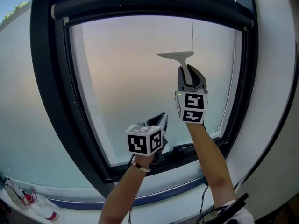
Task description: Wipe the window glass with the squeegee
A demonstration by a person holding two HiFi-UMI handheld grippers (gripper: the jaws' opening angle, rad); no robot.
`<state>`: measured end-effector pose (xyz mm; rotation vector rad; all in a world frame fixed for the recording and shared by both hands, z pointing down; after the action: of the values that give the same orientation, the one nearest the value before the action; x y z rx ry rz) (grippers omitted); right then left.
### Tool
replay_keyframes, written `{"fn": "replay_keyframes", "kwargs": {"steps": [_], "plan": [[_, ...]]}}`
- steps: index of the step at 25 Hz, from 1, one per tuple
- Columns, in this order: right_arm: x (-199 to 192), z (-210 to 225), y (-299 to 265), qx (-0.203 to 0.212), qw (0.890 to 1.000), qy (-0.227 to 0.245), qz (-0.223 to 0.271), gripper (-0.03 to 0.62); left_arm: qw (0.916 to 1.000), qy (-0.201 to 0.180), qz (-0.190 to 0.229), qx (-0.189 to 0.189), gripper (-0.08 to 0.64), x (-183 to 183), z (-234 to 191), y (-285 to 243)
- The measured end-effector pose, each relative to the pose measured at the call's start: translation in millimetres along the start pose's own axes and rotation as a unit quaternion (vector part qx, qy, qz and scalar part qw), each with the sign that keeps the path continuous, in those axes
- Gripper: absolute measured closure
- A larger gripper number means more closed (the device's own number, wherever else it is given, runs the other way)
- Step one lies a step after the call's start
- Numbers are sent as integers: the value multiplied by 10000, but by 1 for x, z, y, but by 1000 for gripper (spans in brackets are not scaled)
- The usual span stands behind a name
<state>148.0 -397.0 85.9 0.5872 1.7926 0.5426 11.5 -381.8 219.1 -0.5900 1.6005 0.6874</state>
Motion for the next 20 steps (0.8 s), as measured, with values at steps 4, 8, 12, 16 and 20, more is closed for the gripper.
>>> {"fn": "replay_keyframes", "kwargs": {"steps": [4,8,12,16,20], "plan": [[-20,-7,19,35,9999,56,-153,503,9997,183,-130,-36,561,-23,-2,5],[-35,-12,37,101,9996,3,-275,503,9992,299,-263,-64,561,-43,-1,9],[-47,-17,51,176,9991,39,-379,503,9984,412,-374,-60,561,-59,-1,13],[-63,-22,67,208,9985,93,-501,503,9978,482,-458,-45,561,-72,1,17],[-83,-29,87,209,9977,127,-635,503,9966,590,-576,54,561,-91,-2,22]]}}
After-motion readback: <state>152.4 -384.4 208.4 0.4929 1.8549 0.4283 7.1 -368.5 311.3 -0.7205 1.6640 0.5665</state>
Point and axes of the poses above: the fingertips, and each gripper's own axes: y backward along the fingers, z to its right, x out of its top, the point moved 8 cm from there along y, backward along the fingers
